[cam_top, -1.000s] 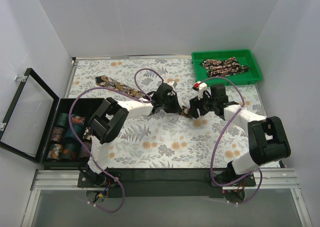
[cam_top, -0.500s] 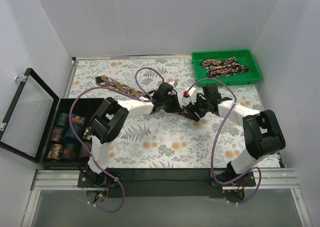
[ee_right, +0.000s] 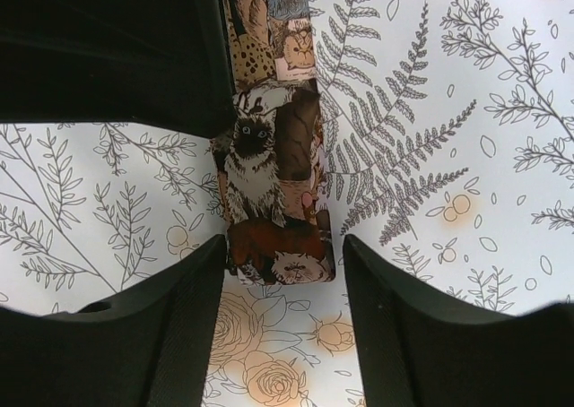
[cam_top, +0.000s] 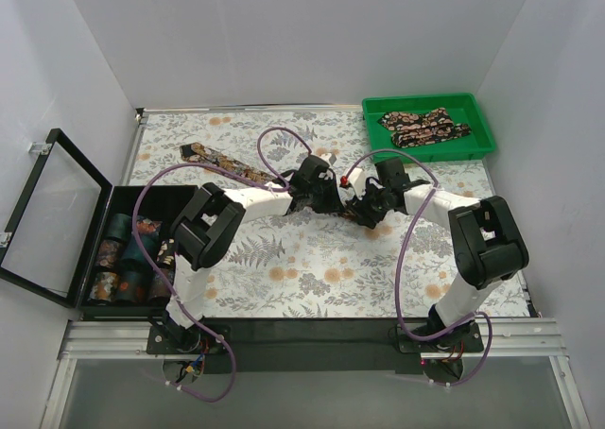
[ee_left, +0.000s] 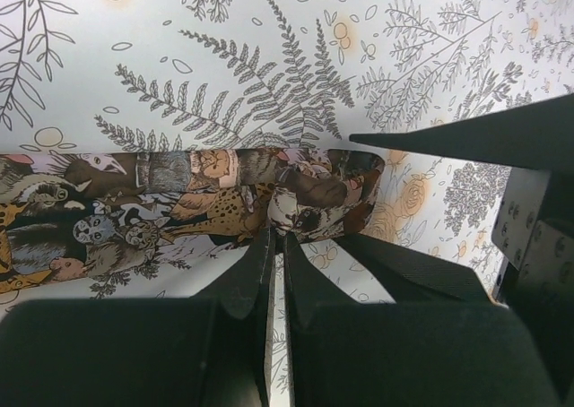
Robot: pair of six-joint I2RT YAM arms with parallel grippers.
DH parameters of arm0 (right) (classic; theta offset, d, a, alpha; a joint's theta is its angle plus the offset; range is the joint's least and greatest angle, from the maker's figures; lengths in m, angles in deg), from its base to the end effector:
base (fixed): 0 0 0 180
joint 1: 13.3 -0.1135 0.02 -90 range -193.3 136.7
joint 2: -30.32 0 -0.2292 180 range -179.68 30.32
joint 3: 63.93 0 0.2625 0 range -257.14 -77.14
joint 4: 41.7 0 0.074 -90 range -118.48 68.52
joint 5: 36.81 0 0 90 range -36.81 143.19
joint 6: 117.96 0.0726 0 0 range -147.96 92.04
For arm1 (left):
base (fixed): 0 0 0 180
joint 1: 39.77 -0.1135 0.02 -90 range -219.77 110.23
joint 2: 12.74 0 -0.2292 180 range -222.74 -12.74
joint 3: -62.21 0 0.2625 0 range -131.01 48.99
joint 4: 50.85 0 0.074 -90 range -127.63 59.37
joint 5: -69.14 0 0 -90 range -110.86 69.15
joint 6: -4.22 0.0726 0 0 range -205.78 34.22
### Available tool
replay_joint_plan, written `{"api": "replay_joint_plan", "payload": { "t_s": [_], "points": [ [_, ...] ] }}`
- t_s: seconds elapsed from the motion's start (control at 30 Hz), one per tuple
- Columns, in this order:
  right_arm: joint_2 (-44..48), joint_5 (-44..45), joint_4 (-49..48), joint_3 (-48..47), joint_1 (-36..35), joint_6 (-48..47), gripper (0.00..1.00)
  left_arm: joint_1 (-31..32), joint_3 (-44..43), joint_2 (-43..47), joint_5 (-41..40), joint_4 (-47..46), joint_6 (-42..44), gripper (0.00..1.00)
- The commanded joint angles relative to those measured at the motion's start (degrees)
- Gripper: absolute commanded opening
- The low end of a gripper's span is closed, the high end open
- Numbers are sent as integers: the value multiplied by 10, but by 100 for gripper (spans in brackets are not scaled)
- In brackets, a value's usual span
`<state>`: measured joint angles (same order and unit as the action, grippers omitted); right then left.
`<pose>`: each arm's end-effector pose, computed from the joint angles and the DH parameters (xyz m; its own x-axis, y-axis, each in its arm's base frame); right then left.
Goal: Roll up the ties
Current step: Roll the tie
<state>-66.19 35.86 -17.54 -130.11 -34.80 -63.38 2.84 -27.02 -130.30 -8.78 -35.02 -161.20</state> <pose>0.3231 0.1505 0.0920 -0.3211 -0.7211 -0.6139 -0.8552 0.4992 -0.1390 0.3291 -0.3234 0.0911 -0.8767 -0.4794 -0.0395 -0.3018 0.6120 -0.7310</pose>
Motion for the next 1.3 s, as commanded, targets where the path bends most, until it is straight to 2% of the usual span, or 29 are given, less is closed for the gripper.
{"api": "replay_joint_plan", "payload": {
  "t_s": [0.0,0.1,0.2,0.3,0.33,0.4,0.5,0.7,0.73,0.8,0.93,1.13,1.27],
  "points": [
    [-10,4,20,-19,-4,-18,51,0,-20,-5,6,6,2,2],
    [-15,11,21,-19,-3,-21,47,0,-21,-7,7,8,1,1],
    [-18,12,24,-20,-3,-24,37,0,-22,-8,7,10,2,2],
    [-22,9,29,-22,-4,-25,33,0,-21,-8,5,12,2,2],
    [-22,8,30,-22,-3,-25,28,0,-22,-7,3,12,2,2],
    [-21,5,32,-22,-4,-25,25,0,-24,-8,0,14,6,2],
    [-15,9,34,-21,-4,-22,25,0,-27,-9,-3,17,10,2],
    [22,12,33,-20,-4,32,41,0,-24,-7,-1,22,5,2],
    [29,11,32,-20,-3,59,55,0,-23,-7,-3,22,6,2],
    [45,5,29,-18,2,84,63,0,-22,-7,-6,24,7,2],
    [78,-28,-7,2,30,167,66,0,-21,-7,-7,25,10,2],
    [113,-95,-93,63,94,374,72,0,-22,-6,-17,27,14,2],
    [122,-102,-212,138,106,496,73,0,-25,-7,-21,30,19,2]
  ]
}}
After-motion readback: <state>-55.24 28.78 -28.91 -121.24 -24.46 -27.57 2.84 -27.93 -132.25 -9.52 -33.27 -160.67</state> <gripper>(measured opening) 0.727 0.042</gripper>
